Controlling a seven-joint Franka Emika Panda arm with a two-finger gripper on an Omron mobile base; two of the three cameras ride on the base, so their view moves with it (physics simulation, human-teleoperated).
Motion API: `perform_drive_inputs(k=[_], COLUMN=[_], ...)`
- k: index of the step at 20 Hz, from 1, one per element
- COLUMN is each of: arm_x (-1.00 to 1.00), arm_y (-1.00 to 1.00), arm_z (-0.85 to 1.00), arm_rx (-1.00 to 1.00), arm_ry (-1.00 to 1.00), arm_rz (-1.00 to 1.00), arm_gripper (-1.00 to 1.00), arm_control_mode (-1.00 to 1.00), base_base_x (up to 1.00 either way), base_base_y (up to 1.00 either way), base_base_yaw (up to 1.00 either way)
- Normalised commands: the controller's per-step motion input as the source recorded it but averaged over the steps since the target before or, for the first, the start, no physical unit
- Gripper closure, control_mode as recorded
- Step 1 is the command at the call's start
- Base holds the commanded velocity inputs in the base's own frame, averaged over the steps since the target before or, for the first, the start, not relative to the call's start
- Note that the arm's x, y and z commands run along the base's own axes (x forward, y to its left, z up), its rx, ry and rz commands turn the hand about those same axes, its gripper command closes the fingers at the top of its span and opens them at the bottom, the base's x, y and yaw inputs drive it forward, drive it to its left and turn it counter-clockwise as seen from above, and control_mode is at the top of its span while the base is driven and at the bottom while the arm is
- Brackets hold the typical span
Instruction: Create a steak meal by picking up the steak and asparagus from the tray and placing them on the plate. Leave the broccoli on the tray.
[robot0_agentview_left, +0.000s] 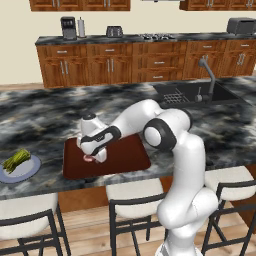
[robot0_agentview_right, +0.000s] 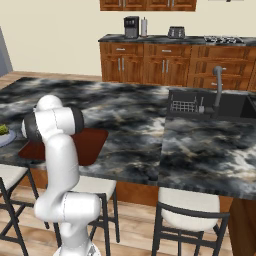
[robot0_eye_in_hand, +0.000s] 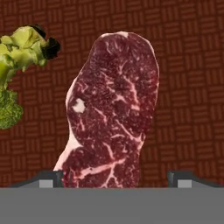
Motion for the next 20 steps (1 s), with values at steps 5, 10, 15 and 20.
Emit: perform_drive_inputs(k=[5,10,15,20], arm_x=[0.07,0.0,0.24,0.27], arm_y=[0.0,0.0,0.03,0.01], arm_z=[0.0,0.04,-0.04,-0.37], arm_rx=[0.0,0.0,0.0,0.0], arm_ry=[0.0,-0.01,0.0,0.0], arm_rz=[0.0,0.0,0.0,0.0], arm_gripper=[-1.0,-1.0,-1.0,-1.0], arm_control_mode=[-1.0,-1.0,-1.0,-1.0], base_base_x=[0.0,0.0,0.0,0.0], base_base_y=[0.0,0.0,0.0,0.0], base_base_yaw=[0.0,0.0,0.0,0.0])
